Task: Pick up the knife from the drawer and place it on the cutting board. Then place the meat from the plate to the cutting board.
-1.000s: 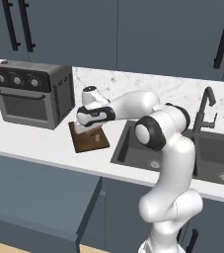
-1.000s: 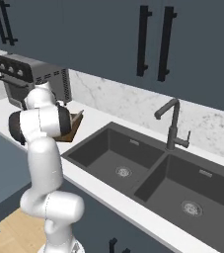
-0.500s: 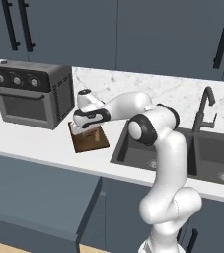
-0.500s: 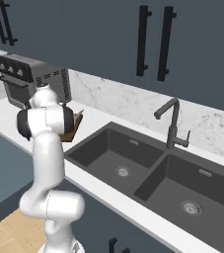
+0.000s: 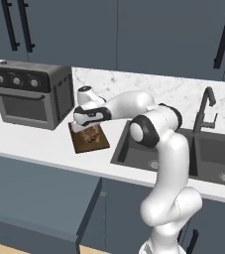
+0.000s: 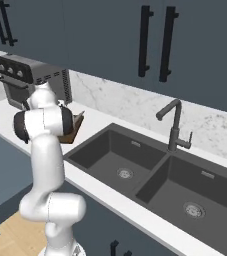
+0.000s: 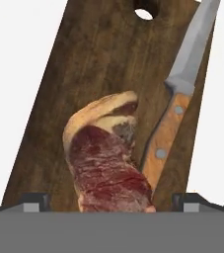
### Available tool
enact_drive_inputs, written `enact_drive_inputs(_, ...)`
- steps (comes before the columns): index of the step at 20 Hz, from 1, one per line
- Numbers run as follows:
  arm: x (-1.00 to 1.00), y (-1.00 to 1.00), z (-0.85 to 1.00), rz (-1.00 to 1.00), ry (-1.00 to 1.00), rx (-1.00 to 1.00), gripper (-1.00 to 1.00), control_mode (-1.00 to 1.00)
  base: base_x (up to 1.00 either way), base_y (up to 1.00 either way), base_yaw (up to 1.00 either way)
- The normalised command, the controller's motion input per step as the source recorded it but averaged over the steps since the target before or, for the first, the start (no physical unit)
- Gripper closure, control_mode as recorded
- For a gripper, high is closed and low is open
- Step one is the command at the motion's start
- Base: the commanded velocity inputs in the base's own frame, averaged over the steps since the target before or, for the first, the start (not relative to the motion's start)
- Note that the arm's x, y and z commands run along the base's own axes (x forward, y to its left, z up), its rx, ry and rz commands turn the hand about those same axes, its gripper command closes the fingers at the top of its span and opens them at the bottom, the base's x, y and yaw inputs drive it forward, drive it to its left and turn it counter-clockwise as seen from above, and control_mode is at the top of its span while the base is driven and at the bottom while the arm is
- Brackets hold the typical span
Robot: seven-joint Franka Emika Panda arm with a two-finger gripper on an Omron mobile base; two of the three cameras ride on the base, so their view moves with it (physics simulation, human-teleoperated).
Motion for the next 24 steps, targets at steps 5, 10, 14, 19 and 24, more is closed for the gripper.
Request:
enact_drive_inputs(5, -0.92, -0.52, 0.44, 0.0, -0.17, 0.01, -1.0, -1.0, 0.0, 0.0, 0.0)
enact_drive_inputs(10, -1.0, -0.62, 0.4, 0.0, -0.14, 0.0, -1.0, -1.0, 0.0, 0.0, 0.0)
enact_drive_inputs(14, -1.0, -0.71, 0.32, 0.0, -0.11, 0.0, -1.0, -1.0, 0.0, 0.0, 0.0)
enact_drive_inputs(19, -1.0, -0.77, 0.31, 0.0, -0.06, 0.0, -1.0, -1.0, 0.0, 0.0, 0.0)
enact_drive_inputs(24, -1.0, -0.72, 0.38, 0.0, -0.01, 0.0, -1.0, -1.0, 0.0, 0.0, 0.0)
